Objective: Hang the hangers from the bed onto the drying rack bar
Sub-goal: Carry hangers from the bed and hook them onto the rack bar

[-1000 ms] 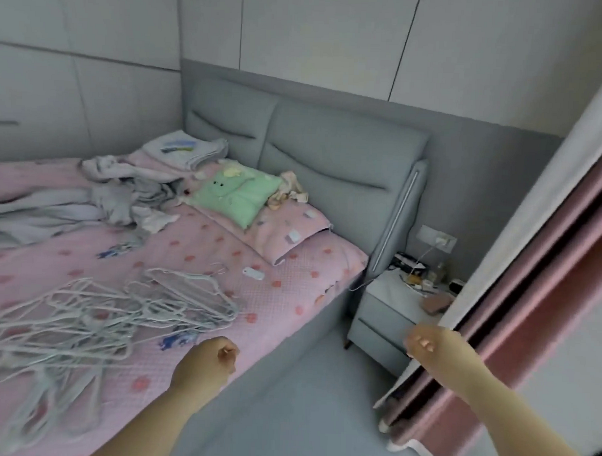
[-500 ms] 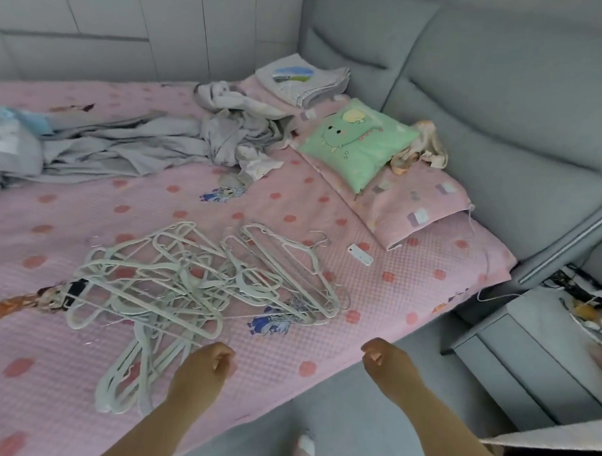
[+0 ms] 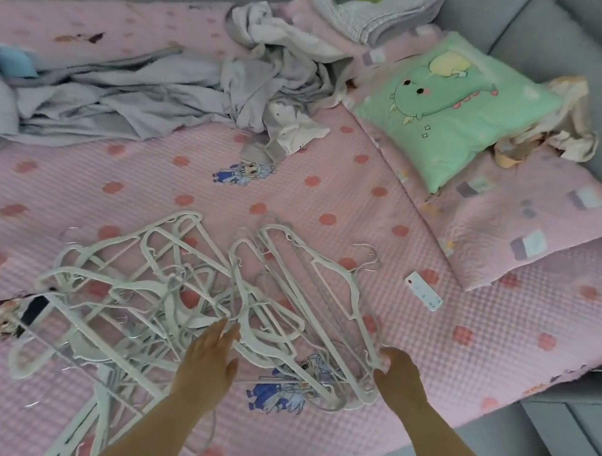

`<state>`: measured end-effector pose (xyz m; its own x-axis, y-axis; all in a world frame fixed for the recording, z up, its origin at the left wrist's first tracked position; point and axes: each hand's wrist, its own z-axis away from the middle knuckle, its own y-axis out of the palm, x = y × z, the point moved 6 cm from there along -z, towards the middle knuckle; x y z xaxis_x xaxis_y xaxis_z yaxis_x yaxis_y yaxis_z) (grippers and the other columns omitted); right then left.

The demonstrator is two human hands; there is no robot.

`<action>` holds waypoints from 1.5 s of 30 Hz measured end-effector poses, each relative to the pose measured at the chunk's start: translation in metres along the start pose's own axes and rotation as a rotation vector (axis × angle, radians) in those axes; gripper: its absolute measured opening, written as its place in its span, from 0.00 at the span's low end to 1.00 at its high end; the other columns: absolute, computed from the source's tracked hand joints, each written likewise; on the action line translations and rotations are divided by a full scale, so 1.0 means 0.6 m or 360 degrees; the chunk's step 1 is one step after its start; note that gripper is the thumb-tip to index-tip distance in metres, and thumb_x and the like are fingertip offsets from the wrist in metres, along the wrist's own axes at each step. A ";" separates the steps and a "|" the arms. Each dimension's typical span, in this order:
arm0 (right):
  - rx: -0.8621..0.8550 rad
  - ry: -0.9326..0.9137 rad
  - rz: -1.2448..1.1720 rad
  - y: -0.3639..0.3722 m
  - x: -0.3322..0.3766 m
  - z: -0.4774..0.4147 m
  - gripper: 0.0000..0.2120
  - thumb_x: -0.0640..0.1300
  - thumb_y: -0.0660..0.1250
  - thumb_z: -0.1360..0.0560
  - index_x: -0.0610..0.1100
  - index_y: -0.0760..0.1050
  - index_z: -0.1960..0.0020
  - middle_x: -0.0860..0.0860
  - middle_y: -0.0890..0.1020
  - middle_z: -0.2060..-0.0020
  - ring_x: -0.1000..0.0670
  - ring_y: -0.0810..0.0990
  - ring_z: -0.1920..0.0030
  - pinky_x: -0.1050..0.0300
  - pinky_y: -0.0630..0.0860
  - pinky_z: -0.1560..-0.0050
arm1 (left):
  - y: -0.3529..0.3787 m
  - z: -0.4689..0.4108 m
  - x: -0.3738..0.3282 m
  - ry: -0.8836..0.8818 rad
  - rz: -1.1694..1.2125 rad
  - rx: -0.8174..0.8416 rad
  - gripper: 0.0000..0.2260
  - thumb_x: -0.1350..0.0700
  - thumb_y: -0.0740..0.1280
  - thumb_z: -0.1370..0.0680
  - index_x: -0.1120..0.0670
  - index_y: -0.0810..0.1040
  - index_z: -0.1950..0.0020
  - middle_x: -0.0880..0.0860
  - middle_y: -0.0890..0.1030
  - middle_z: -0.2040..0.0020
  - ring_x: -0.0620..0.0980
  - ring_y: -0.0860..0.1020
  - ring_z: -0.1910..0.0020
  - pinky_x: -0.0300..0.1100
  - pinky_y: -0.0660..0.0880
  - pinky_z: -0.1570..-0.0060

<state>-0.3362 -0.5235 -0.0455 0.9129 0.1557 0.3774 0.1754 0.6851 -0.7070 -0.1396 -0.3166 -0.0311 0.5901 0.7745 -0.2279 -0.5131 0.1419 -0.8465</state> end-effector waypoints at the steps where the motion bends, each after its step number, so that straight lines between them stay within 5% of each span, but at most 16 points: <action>1: -0.0004 0.0035 0.0027 0.003 -0.003 -0.016 0.20 0.36 0.60 0.24 0.40 0.65 0.32 0.44 0.69 0.33 0.44 0.71 0.36 0.55 0.71 0.41 | 0.007 -0.014 0.008 -0.0010 -0.0054 0.0046 0.27 0.51 0.52 0.19 0.49 0.41 0.24 0.50 0.42 0.23 0.49 0.45 0.24 0.43 0.42 0.27; 5: 0.0040 0.0280 -0.0124 0.022 -0.021 -0.064 0.26 0.37 0.61 0.25 0.40 0.58 0.29 0.42 0.69 0.33 0.41 0.74 0.39 0.52 0.74 0.46 | 0.022 -0.055 0.043 -0.0021 -0.0214 0.0202 0.29 0.49 0.51 0.19 0.49 0.36 0.25 0.52 0.37 0.24 0.52 0.43 0.24 0.46 0.42 0.27; 10: 0.0041 0.0388 -0.0256 0.039 -0.013 -0.082 0.22 0.36 0.61 0.25 0.37 0.63 0.32 0.39 0.74 0.39 0.42 0.76 0.48 0.52 0.74 0.48 | 0.032 -0.079 0.074 0.0009 -0.0305 0.0263 0.30 0.44 0.51 0.20 0.50 0.35 0.25 0.50 0.38 0.24 0.50 0.40 0.24 0.44 0.39 0.27; 13: 0.0185 0.0277 -0.0194 0.059 0.007 -0.074 0.18 0.38 0.59 0.24 0.37 0.66 0.34 0.42 0.78 0.45 0.48 0.73 0.57 0.60 0.69 0.64 | 0.034 -0.083 0.077 0.0011 -0.0258 0.0292 0.30 0.46 0.52 0.20 0.50 0.36 0.25 0.50 0.38 0.24 0.50 0.40 0.24 0.44 0.39 0.27; 17: 0.0131 0.0111 -0.0087 0.062 0.031 -0.060 0.13 0.40 0.56 0.21 0.39 0.73 0.40 0.54 0.72 0.67 0.56 0.70 0.69 0.65 0.64 0.72 | 0.035 -0.082 0.086 0.0070 -0.0254 0.0300 0.29 0.44 0.51 0.20 0.49 0.40 0.24 0.49 0.41 0.23 0.48 0.41 0.24 0.44 0.41 0.26; 26: -0.0159 0.0057 -0.0620 -0.001 0.058 -0.017 0.08 0.37 0.56 0.21 0.41 0.72 0.56 0.48 0.75 0.70 0.49 0.70 0.73 0.59 0.67 0.72 | 0.007 -0.042 0.094 0.0111 -0.0276 0.0413 0.26 0.46 0.50 0.19 0.48 0.43 0.24 0.48 0.47 0.23 0.48 0.50 0.24 0.42 0.49 0.27; 32: -0.0329 -0.0085 -0.0705 -0.059 0.090 0.022 0.17 0.38 0.57 0.22 0.46 0.69 0.68 0.48 0.74 0.74 0.51 0.67 0.76 0.61 0.64 0.73 | -0.038 -0.034 0.069 0.0127 -0.0107 0.0236 0.19 0.50 0.54 0.19 0.49 0.63 0.29 0.46 0.66 0.29 0.45 0.66 0.31 0.37 0.62 0.34; 36: -0.0267 -0.0151 -0.0808 -0.062 0.122 0.054 0.15 0.39 0.57 0.21 0.44 0.69 0.67 0.48 0.73 0.75 0.58 0.66 0.85 0.68 0.62 0.81 | -0.090 -0.026 -0.002 0.0250 0.0355 0.0174 0.15 0.53 0.55 0.19 0.52 0.71 0.33 0.47 0.73 0.33 0.45 0.72 0.35 0.36 0.66 0.38; 40: -0.0138 -0.0329 -0.0524 -0.036 0.164 0.101 0.12 0.41 0.53 0.20 0.48 0.70 0.59 0.49 0.74 0.70 0.58 0.70 0.83 0.66 0.67 0.78 | -0.124 -0.027 -0.091 0.0354 0.0681 0.0235 0.15 0.52 0.53 0.18 0.56 0.74 0.39 0.54 0.77 0.39 0.51 0.75 0.40 0.37 0.68 0.44; 43: -0.0173 -0.0540 -0.0110 -0.015 0.196 0.140 0.12 0.44 0.51 0.19 0.46 0.71 0.42 0.50 0.75 0.67 0.54 0.71 0.73 0.63 0.68 0.70 | -0.128 -0.035 -0.143 0.0283 0.0883 0.0364 0.18 0.46 0.54 0.20 0.55 0.73 0.63 0.55 0.77 0.60 0.52 0.76 0.60 0.42 0.72 0.56; 45: -0.0250 -0.0665 0.0084 -0.007 0.218 0.162 0.15 0.44 0.50 0.19 0.47 0.69 0.36 0.50 0.78 0.61 0.50 0.76 0.63 0.63 0.69 0.65 | -0.133 -0.041 -0.155 0.0176 0.0919 0.0325 0.21 0.45 0.58 0.22 0.55 0.68 0.71 0.52 0.71 0.71 0.49 0.72 0.71 0.38 0.68 0.69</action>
<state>-0.2536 -0.4369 0.0652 0.7006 0.4836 0.5247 0.2158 0.5573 -0.8018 -0.1379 -0.4151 0.0459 0.2371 0.6947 -0.6791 -0.8712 -0.1573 -0.4650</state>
